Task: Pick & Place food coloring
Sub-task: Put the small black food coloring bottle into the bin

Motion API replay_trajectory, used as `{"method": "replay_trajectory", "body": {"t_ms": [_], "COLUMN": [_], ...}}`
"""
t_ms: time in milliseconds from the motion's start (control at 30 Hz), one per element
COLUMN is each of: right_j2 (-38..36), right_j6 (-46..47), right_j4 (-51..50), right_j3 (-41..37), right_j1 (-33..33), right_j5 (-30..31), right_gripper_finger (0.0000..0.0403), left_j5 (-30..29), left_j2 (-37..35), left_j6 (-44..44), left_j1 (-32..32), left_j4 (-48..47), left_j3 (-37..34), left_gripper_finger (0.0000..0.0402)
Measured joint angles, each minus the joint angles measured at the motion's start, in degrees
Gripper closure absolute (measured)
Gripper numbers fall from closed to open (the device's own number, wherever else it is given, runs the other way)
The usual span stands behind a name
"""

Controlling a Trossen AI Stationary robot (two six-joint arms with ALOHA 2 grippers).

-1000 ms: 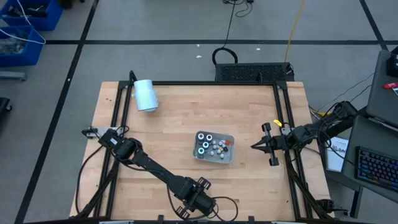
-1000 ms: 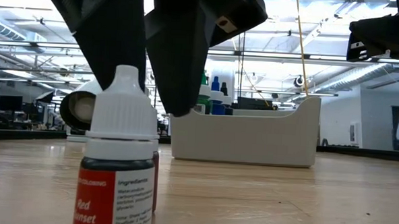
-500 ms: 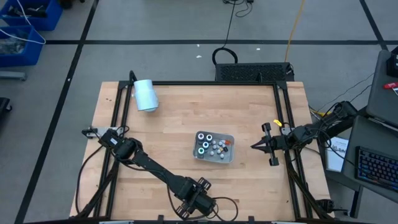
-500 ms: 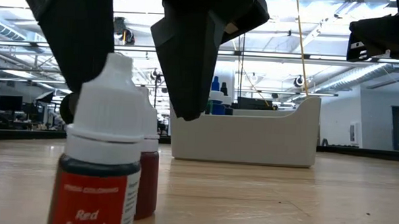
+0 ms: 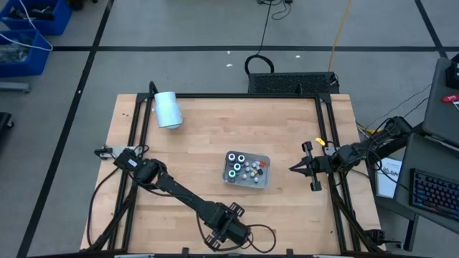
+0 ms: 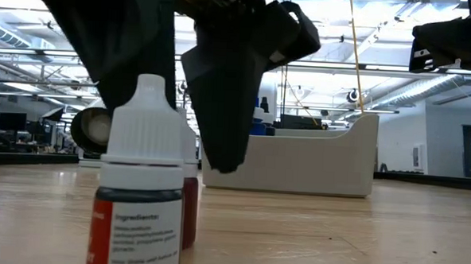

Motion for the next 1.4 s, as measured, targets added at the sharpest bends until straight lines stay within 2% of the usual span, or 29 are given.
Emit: {"method": "replay_trajectory", "body": {"t_ms": [267,400,700,1000,1133,1300,1400], "right_j2": [0.0,0.0,0.0,0.0,0.0,0.0,0.0], "right_j6": [0.0,0.0,0.0,0.0,0.0,0.0,0.0], "right_j4": [-0.2,-0.2,-0.2,-0.2,-0.2,0.0,0.0], "right_j3": [0.0,0.0,0.0,0.0,0.0,0.0,0.0], "right_j1": [0.0,0.0,0.0,0.0,0.0,0.0,0.0], "right_j5": [0.0,0.0,0.0,0.0,0.0,0.0,0.0], "right_gripper_finger": [0.0403,0.0403,0.0403,0.0403,0.0403,0.0403,0.0403], "left_j5": [1.3,1.3,1.0,0.6,-0.3,-5.7,-6.7], "left_j2": [0.0,0.0,0.0,-0.5,-1.2,-2.0,-2.2], "left_j6": [-0.1,-0.1,-0.1,1.3,2.5,6.9,10.8], "left_j1": [0.0,0.0,0.0,0.1,1.0,3.5,6.3], "left_j4": [-0.5,-0.4,-0.2,-0.7,-5.4,-14.5,-16.4], "left_j3": [0.0,0.0,-2.6,-2.4,2.5,11.5,16.2], "left_gripper_finger": [0.0227,0.0244,0.031,0.0316,0.0317,0.0318,0.0318]}}
